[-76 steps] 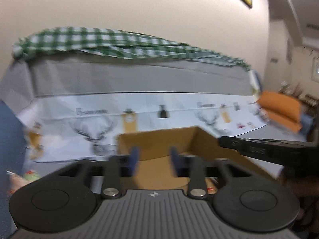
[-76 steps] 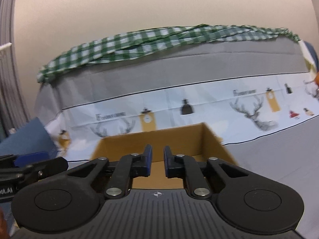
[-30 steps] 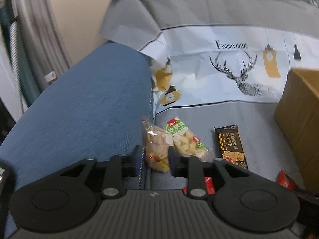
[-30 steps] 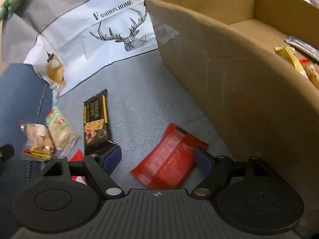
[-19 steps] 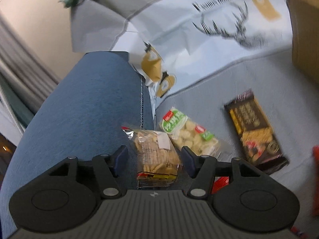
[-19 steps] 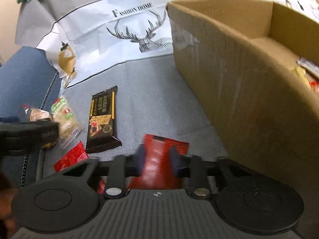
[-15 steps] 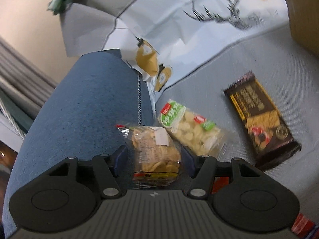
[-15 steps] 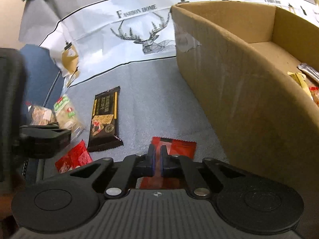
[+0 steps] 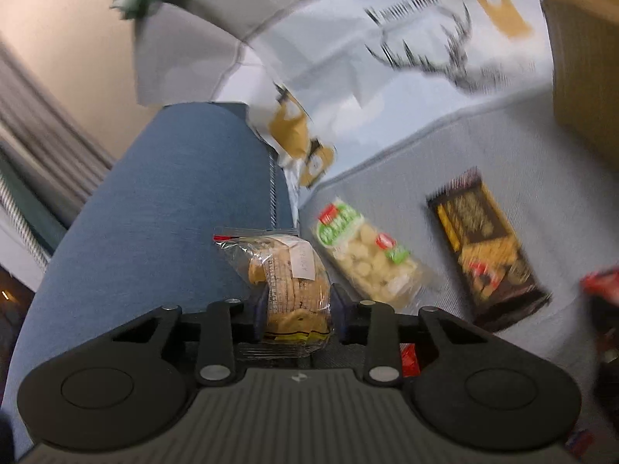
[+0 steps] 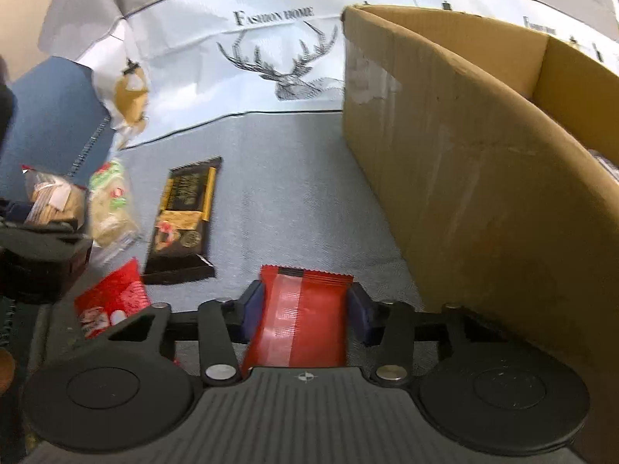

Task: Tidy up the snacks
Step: 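Grasp the small red packet with the right tool while the left tool grasps the clear cookie bag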

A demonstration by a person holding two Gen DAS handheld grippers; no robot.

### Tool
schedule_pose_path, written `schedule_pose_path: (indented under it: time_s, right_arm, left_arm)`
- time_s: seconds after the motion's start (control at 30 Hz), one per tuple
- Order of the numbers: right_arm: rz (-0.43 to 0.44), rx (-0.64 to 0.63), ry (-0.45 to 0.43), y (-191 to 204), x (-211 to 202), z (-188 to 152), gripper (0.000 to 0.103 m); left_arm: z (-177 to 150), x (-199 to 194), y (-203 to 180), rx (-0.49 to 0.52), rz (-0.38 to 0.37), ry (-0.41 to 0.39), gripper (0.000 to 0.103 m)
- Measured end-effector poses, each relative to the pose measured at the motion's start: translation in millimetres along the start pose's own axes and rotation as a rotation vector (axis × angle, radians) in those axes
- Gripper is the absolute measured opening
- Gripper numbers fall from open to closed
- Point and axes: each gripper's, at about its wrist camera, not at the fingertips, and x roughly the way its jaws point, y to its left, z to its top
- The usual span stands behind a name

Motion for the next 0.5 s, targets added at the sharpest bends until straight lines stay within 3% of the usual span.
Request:
schedule_pose_path:
  time_s: [0.13,0.27,0.4,0.5]
  right_arm:
    - [0.064,-0.007,-0.013,-1.2,-7.0,3.1,0.043]
    - [0.134,-0.071,-0.044,1.1,-25.6,4.2,0.043]
    - [0.234,-0.133,-0.009,-1.0,-45.7,3.0,0.043]
    - [0.332,-0.194,0.07,-6.1,-61.2,-4.6,0.043]
  left_arm:
    - [0.1,-29.7,29.9,-0.191,-0.091,-0.039,0.036]
    - [-11.7,-59.9,50.6,-0.364,-0.269,-0.051,0.037]
    - [-26.3,-74.0,56.0,-0.456,-0.432,0.001,0.037]
    - [-35.0,-74.0,55.8,-0.518,-0.532,0.061,0.037]
